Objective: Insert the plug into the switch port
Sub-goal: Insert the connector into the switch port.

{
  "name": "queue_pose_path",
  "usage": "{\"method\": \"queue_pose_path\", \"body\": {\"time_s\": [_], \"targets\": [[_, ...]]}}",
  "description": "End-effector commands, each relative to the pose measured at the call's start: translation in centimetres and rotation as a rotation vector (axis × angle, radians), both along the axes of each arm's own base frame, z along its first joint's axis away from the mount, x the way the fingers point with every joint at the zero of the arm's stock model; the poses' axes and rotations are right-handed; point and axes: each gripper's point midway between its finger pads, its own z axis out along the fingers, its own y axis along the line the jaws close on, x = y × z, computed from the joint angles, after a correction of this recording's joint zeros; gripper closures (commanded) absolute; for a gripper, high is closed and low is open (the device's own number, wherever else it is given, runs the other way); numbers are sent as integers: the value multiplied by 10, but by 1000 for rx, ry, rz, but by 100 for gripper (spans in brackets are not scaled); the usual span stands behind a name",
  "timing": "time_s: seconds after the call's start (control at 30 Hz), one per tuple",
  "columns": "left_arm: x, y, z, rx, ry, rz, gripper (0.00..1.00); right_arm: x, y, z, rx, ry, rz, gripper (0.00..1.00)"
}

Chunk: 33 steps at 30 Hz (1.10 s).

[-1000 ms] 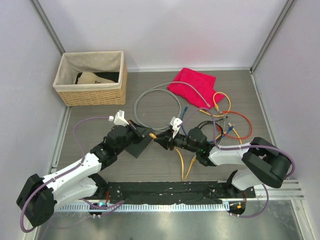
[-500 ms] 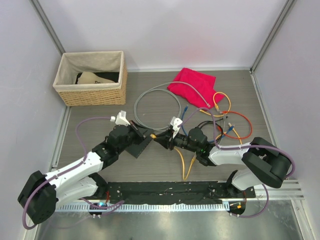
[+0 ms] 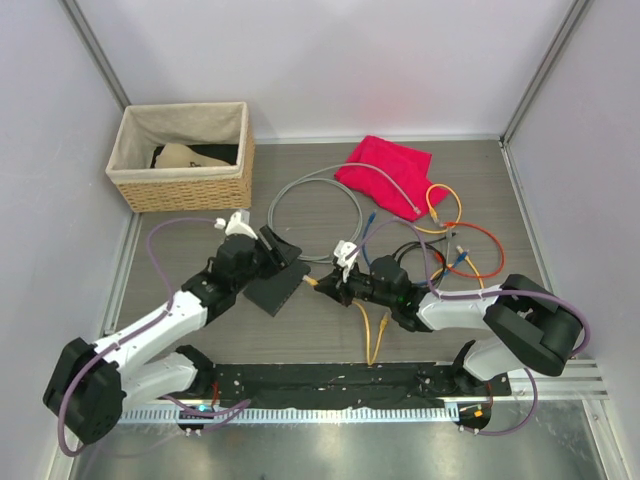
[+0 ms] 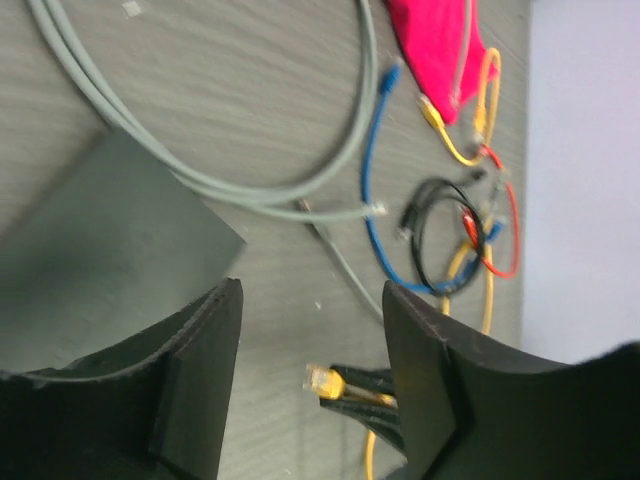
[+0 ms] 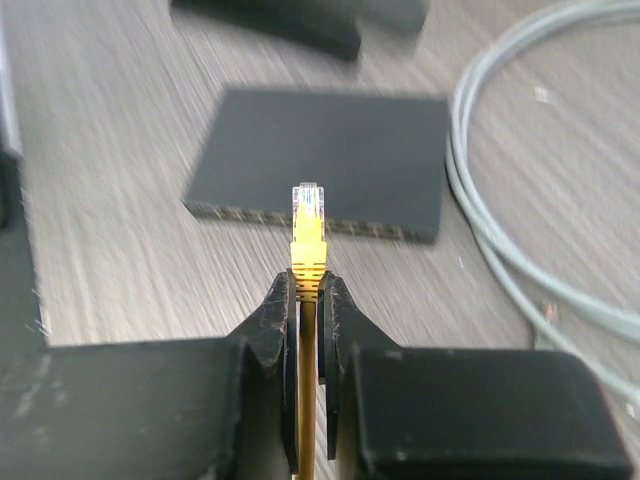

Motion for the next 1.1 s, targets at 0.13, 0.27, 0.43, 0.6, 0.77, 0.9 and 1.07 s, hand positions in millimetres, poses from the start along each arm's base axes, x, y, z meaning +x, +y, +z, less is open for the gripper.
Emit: {"method": "queue_pose_path", "body": {"time_s": [0.13,0.27,0.43,0.6,0.77,0.9,1.07], "targets": [[37,29,-16,316,11,-35,23,21,-10,-29,-170,-23,-87,99],[51,41,-37,425,94,-31,20,31,-9,-39,-204,-28,-117,99],[59,51,-68,514,154,-31,19,40,-3,-49,-222,-36,-137,99],[57,46,-89,538,201,-89,20,43,3,-56,-230,-40,-138,99],[46,37,-107,496,257,-143,20,42,12,-57,-230,-49,-135,99],[38,39,-116,495,292,-142,22,47,14,-55,-226,-66,-173,99],[34,41,-119,493,303,-139,24,54,12,-56,-235,-68,-213,99]]}}
